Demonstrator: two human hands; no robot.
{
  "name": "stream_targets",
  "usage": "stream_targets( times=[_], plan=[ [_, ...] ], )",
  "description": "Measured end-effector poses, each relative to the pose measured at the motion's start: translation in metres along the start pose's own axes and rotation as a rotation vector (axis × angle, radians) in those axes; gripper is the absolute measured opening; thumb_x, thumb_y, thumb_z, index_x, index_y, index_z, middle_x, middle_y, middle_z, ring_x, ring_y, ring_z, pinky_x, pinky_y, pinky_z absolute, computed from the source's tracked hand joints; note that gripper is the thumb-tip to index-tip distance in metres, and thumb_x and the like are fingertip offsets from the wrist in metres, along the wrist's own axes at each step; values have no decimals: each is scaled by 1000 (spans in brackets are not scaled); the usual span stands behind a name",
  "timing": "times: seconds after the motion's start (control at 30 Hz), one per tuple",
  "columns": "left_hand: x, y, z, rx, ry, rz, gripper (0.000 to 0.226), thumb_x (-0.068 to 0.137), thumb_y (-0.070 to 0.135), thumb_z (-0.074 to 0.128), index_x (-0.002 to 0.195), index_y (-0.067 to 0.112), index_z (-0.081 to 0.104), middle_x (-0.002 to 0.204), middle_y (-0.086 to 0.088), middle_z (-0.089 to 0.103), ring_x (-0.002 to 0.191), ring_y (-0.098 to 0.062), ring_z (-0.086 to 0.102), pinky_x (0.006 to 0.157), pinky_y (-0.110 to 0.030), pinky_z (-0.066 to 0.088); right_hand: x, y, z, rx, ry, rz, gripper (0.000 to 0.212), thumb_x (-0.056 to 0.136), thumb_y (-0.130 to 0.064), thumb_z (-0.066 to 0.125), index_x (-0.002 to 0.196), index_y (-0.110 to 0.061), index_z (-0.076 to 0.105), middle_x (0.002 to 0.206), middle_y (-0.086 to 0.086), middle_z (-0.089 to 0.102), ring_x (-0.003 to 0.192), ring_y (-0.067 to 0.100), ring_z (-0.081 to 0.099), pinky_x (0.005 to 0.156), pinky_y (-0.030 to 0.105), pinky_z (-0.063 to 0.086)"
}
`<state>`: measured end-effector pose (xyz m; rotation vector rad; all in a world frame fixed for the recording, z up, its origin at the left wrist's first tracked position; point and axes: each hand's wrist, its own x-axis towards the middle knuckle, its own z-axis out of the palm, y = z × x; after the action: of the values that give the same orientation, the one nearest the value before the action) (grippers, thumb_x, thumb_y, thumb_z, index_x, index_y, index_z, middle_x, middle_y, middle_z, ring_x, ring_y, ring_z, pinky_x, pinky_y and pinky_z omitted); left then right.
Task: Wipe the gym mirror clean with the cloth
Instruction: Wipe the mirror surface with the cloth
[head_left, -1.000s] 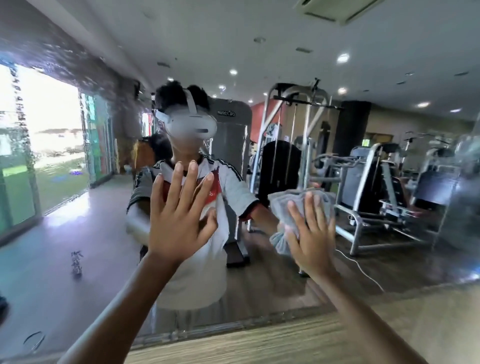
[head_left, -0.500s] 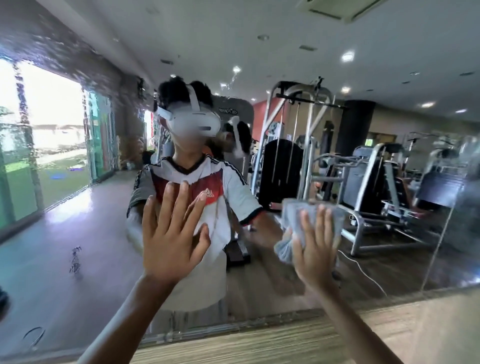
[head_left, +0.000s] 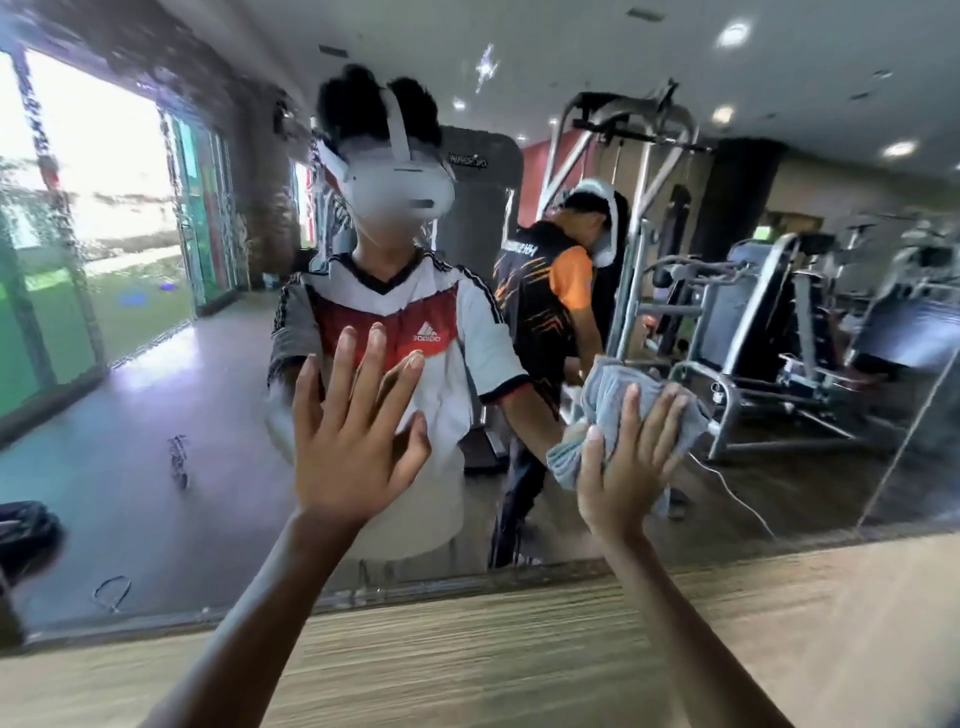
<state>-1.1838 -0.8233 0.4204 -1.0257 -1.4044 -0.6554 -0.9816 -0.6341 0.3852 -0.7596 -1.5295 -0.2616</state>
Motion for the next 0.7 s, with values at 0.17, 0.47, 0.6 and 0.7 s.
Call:
stream_targets(
  times=[0.17, 0.47, 0.6, 0.7],
  plan=[
    [-3, -2, -3, -22, -11, 2, 59, 95, 37, 55, 150, 17, 47, 159, -18, 35, 148, -38, 31, 114, -60, 30, -37, -27, 7, 17, -69, -217, 56, 105, -44, 24, 157, -23, 23, 163, 13, 17, 153, 28, 12, 121, 53, 8],
    [-1, 2, -2, -27, -10, -24, 59, 95, 36, 55, 150, 16, 47, 159, -17, 33, 148, -38, 31, 114, -61, 30, -20, 24, 1, -3, -16, 87, 58, 105, -40, 24, 153, -8, 26, 155, 31, 27, 146, 41, 21, 113, 68, 18],
    [-3, 2, -3, -32, -15, -31, 59, 95, 35, 56, 150, 16, 46, 159, -17, 33, 148, -37, 31, 116, -59, 28, -57, -24, 11, 52, -75, -129, 57, 105, -42, 23, 157, -19, 21, 163, 17, 17, 152, 29, 11, 119, 58, 7],
    [-3, 0, -4, -30, -26, -15, 60, 95, 35, 57, 150, 16, 46, 158, -18, 34, 148, -38, 31, 115, -60, 29, -103, 12, 9, -28, -236, -467, 57, 105, -45, 20, 159, -29, 15, 167, 4, 7, 153, 24, 11, 117, 57, 14]
  ],
)
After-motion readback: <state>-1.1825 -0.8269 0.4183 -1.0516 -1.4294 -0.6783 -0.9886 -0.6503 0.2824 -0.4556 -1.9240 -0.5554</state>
